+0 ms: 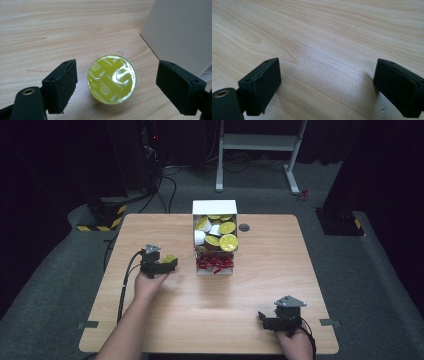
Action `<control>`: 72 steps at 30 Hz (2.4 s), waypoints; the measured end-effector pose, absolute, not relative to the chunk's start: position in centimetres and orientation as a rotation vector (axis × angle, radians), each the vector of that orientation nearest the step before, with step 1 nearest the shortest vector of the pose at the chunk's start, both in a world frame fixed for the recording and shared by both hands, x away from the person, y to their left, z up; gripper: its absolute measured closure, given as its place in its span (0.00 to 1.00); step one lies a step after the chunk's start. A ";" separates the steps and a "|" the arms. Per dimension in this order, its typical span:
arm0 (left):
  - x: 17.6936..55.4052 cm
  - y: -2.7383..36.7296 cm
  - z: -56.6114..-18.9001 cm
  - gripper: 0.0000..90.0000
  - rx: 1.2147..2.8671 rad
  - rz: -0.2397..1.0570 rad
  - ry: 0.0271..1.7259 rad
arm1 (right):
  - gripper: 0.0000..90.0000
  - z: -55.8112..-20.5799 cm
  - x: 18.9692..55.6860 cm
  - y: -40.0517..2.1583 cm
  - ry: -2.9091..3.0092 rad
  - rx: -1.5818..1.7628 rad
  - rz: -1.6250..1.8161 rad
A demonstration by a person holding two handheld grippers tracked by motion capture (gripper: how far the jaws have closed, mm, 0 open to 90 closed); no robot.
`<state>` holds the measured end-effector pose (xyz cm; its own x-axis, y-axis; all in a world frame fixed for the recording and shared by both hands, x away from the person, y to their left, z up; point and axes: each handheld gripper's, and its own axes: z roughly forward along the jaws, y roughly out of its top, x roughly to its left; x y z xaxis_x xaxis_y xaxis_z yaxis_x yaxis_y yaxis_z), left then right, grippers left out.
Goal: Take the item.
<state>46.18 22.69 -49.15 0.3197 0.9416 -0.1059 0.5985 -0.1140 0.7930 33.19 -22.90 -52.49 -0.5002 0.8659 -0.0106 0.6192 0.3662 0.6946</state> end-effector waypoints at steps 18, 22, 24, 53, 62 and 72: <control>44.0 23.7 -47.1 0.19 1.755 0.534 1.319 | 0.08 -52.5 33.2 -22.9 2.259 1.292 0.904; 43.2 24.3 -47.1 0.19 1.748 0.543 1.331 | 0.08 -52.5 33.2 -22.9 2.259 1.292 0.903; 43.0 24.5 -47.1 0.20 1.744 0.542 1.335 | 0.08 -52.5 33.2 -22.9 2.259 1.292 0.903; 35.1 27.7 -48.8 0.16 1.871 0.504 1.263 | 0.08 -52.5 33.2 -22.9 2.258 1.292 0.903; 33.0 26.3 -53.0 0.07 1.993 0.479 1.260 | 0.08 -52.5 33.1 -22.8 2.261 1.295 0.904; 32.8 25.5 -53.1 0.02 2.039 0.554 1.307 | 0.08 -52.5 33.1 -22.8 2.264 1.290 0.906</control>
